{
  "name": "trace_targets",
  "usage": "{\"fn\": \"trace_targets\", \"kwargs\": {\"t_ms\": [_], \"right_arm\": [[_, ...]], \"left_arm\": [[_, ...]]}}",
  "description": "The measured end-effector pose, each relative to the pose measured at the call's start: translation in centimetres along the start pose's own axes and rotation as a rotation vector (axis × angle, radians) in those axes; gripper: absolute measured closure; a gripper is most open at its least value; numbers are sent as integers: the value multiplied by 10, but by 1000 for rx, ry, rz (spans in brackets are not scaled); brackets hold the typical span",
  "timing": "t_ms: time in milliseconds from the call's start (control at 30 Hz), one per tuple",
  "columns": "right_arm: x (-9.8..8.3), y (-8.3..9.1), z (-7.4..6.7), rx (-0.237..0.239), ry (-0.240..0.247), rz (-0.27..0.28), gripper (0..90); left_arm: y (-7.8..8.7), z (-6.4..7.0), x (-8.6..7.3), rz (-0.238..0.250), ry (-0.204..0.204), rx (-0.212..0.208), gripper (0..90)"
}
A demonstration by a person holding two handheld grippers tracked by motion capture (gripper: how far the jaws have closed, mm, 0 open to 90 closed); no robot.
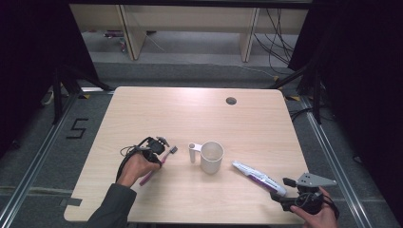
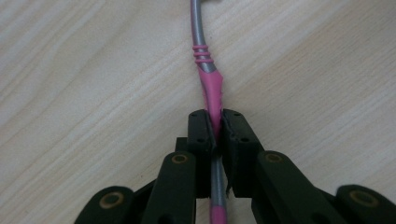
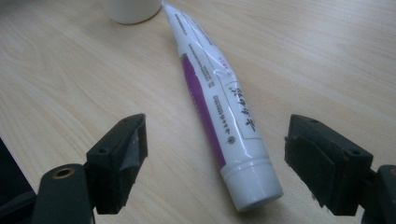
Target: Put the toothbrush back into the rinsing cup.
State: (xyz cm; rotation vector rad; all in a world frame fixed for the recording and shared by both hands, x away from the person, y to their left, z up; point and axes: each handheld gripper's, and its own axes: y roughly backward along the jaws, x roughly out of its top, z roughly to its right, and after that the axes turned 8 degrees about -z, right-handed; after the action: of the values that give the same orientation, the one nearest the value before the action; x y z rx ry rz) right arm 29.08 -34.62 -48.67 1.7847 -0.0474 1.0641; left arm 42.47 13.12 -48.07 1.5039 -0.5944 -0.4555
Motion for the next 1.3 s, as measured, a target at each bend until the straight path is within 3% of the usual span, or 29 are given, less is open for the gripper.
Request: {"fn": "trace_targets", "kwargs": {"t_ms": [33,67,200,267,433,500,667,700,733,767,833,1133,1300], "right_arm": [[0,0,0,0,1,0,219],[0,0,0,0,1,1,219],[0,0,0,3,3,1,220],[0,0,-2,21,-22,-10,220],[0,0,-2,20,-21,-9,220],[0,0,0,-1,8,-3,220],[0,0,0,1,6,-1,220],[0,0,0,1,4,0,220],[0,-1,-1,10,-13,-4,220],[0,-1,-2,13,-22,-5,220],[0,0,0,1,1,4,220],[0,1,1,1,4,0,221],[0,0,0,8,-10,8,221]], "left_arm": [[1,-1,2,-17,-27,10,818],[0,1,3,-20,-5,0,819],[1,0,8,-68,-28,14,821],[0,2,9,-73,-33,29,822],[0,3,11,-97,-52,40,824],[0,3,12,-98,-59,42,825],[1,5,12,-115,-88,52,827],[1,5,12,-110,-112,62,828],[0,6,11,-108,-105,58,829],[2,5,12,-99,-135,76,829],[4,5,11,-78,-125,69,830],[19,3,5,14,-109,55,830],[36,2,-4,115,-104,40,831]]}}
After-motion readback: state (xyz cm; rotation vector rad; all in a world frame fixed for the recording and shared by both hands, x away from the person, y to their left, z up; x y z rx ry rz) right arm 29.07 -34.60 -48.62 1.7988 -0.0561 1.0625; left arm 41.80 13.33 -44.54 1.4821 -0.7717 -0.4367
